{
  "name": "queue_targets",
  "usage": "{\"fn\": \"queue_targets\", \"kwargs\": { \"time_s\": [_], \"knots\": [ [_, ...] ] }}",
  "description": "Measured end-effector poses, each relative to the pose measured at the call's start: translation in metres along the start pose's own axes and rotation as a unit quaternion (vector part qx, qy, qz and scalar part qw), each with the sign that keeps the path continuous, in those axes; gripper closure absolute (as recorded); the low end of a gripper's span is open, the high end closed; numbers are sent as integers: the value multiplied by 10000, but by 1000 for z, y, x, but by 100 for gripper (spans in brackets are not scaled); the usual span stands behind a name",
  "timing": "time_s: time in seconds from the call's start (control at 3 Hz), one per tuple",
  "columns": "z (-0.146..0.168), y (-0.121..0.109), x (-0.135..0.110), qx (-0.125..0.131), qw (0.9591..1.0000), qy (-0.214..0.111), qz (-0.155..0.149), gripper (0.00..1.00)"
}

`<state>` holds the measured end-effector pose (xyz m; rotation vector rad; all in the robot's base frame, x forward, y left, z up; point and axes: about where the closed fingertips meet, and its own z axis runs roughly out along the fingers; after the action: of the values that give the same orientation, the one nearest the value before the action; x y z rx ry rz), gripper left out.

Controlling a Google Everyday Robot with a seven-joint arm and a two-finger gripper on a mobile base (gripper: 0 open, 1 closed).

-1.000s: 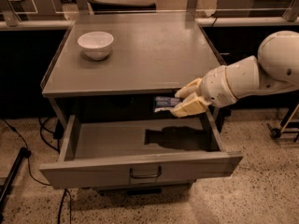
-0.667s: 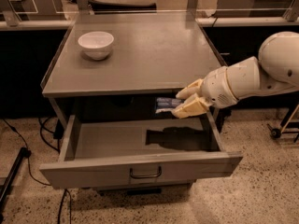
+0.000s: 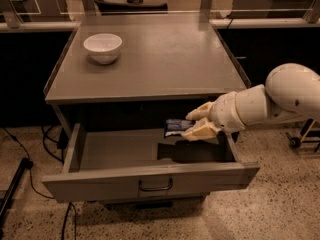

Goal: Place rxbar blueberry into top drawer

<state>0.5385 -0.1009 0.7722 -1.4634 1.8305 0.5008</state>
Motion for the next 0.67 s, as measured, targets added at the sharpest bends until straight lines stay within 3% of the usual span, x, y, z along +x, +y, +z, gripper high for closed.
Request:
{"fn": "queue_targets", "kwargs": {
  "time_s": [0.67],
  "knots": [
    [56,4,22,-108,9996,-236,-101,100]
  ]
}}
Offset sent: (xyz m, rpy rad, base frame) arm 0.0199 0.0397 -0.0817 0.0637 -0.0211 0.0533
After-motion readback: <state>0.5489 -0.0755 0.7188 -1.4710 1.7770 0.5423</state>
